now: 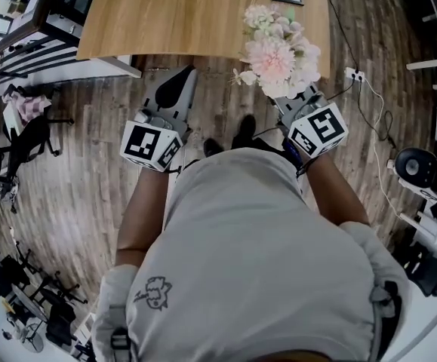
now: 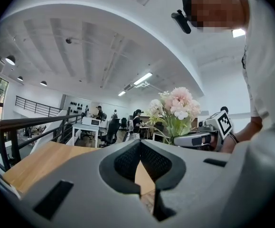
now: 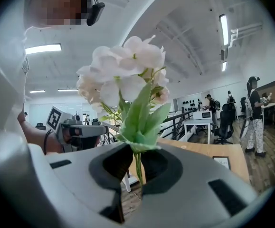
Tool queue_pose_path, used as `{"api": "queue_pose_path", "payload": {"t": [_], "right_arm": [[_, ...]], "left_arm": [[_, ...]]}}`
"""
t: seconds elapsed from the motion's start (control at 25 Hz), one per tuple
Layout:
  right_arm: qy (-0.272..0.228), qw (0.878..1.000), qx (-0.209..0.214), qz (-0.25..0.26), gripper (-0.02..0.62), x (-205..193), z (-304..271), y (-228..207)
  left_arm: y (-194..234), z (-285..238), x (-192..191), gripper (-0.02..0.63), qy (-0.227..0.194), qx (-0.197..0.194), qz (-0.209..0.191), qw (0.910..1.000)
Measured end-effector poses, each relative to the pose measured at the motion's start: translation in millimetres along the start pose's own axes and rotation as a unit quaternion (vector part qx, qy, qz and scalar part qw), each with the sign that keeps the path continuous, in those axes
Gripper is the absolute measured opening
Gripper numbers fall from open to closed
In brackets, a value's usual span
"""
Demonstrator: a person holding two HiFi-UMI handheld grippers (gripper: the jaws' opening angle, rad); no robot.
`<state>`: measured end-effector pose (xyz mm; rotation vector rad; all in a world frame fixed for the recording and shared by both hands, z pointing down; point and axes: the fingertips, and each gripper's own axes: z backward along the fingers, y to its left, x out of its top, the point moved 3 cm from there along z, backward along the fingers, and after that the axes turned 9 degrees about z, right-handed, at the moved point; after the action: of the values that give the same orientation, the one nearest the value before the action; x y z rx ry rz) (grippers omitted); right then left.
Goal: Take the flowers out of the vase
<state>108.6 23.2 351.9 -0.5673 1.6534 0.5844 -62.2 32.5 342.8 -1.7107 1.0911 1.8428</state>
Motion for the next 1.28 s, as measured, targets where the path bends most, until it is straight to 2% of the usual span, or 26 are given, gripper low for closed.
{"api": "queue_pose_path", "payload": {"t": [0.56,1.28], "right_arm": [[-0.003,0.999,-0.032,0.0,0.054,-2,40,72],[-0.02,0.999,-0.027,-0.006,0.052,3,34,83]], "left_arm": [[-19,75,-14,0.003,0.001,-0.023,-0.004,0.9997],[-13,79,-8,0.003,0.0,-0.036,-0.004,0.9994]]}}
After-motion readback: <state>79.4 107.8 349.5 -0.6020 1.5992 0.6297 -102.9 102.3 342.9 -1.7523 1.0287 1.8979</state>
